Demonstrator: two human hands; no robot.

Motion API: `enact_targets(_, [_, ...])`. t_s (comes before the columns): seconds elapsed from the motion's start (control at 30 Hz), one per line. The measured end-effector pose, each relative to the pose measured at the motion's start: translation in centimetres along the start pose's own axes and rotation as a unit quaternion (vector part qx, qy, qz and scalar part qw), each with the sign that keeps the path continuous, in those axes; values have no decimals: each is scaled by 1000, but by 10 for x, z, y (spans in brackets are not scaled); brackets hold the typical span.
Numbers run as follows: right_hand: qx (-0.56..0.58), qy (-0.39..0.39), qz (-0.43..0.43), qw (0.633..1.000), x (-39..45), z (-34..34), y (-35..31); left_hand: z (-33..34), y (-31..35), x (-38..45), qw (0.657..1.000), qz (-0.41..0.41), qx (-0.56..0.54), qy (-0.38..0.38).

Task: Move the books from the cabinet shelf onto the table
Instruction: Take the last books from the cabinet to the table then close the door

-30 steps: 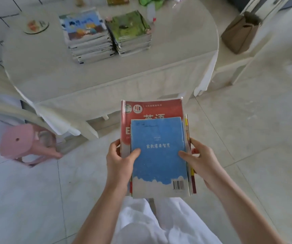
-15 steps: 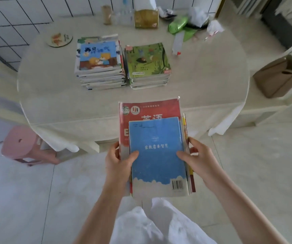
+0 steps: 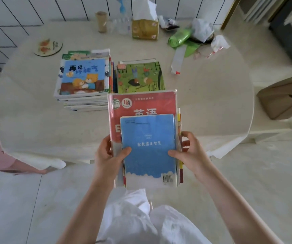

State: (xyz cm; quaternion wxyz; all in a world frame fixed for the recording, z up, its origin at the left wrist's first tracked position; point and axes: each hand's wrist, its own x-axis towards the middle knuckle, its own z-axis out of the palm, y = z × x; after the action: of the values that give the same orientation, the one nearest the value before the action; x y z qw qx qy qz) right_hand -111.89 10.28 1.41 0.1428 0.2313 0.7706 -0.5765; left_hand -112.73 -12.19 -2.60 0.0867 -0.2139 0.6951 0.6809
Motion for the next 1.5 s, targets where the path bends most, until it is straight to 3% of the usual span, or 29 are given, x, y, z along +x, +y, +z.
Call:
enact_targets(0.3, [-8,26,-72,997,88,-6,-32,26,34,96,996,67,58,-13])
enact_targets(0.63, [-37,7,-128,991,160,-12,-7,50,30,134,977,131,169,-5])
enact_targets(1.13, [-104,-35,-217,970,195,-29,10,58,-15,128,979,92,164,82])
enact_targets(1.5, [-146,-19,-195,970,187,-28,34,55,-22,133,959,83,258,88])
